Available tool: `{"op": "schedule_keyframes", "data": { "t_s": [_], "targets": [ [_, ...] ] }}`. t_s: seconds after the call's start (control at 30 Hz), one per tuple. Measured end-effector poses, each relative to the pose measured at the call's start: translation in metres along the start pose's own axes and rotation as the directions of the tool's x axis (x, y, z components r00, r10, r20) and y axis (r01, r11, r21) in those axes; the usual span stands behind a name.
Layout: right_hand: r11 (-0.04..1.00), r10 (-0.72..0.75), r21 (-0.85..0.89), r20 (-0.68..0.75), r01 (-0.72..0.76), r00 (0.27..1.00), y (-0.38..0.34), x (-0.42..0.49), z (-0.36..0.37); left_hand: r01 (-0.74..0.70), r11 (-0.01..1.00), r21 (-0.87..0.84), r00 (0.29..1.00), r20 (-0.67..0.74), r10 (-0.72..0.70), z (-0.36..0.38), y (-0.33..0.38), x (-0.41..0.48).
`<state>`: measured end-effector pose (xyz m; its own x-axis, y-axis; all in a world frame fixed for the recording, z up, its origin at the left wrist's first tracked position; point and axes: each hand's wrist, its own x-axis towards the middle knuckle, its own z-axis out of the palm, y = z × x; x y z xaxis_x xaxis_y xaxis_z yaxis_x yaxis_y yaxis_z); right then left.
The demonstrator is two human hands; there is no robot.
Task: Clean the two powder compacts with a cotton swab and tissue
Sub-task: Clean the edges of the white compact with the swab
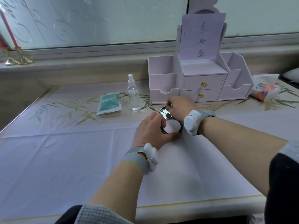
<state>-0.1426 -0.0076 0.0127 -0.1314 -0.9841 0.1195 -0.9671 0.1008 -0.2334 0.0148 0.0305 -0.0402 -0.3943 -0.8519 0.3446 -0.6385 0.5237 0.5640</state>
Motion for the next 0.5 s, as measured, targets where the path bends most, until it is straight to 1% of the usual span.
{"op": "schedule_keyframes", "data": {
  "t_s": [0.33, 0.5],
  "targets": [
    [0.994, 0.036, -0.099, -0.002, -0.036, 0.999, 0.01, 0.002, -0.007, -0.015, 1.0, 0.026, 1.0, 0.002, 0.015, -0.001, 0.001, 0.0],
    [0.992, 0.05, -0.115, 0.011, -0.048, 0.999, 0.017, -0.001, -0.014, -0.025, 0.999, 0.036, 1.0, -0.001, 0.025, -0.001, 0.002, 0.0]
  ]
}}
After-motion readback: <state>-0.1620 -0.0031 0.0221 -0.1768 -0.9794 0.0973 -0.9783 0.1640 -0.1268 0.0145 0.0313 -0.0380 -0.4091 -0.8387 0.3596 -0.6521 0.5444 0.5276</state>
